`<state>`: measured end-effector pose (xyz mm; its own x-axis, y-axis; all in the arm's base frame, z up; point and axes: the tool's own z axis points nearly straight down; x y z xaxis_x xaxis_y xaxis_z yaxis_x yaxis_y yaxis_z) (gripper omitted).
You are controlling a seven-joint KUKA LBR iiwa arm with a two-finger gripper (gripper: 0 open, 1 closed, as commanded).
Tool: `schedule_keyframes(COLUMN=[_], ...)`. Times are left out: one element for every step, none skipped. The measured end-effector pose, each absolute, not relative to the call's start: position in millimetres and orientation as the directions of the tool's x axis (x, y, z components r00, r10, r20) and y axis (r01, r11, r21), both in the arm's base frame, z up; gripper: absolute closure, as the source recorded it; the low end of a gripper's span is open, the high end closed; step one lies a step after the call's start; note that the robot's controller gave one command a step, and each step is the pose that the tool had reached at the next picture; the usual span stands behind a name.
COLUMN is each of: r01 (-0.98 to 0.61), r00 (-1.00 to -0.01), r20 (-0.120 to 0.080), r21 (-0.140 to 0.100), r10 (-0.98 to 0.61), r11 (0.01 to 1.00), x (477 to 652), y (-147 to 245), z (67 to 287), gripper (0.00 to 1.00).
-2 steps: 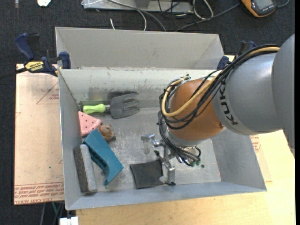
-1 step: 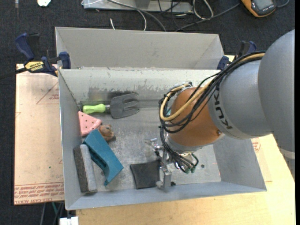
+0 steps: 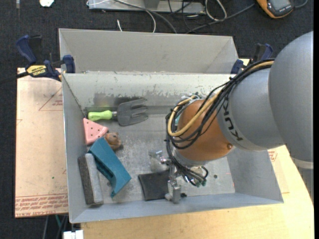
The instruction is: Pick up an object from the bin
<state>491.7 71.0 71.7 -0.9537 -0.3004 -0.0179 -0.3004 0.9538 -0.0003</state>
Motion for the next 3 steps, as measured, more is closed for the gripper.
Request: schedule_keyframes(r01=[-0.177, -0.178, -0.178], r00=[-0.984, -0.984, -0.984], r20=[0.001, 0.001, 0.01], r21=[0.004, 0.004, 0.004], r10=[-0.177, -0.178, -0.178], r11=[0.984, 0.984, 0.984], x=[493.9, 493.9, 491.3], y=[67, 67, 67], z=[78, 78, 118], gripper=[1.0, 1.0, 1.0])
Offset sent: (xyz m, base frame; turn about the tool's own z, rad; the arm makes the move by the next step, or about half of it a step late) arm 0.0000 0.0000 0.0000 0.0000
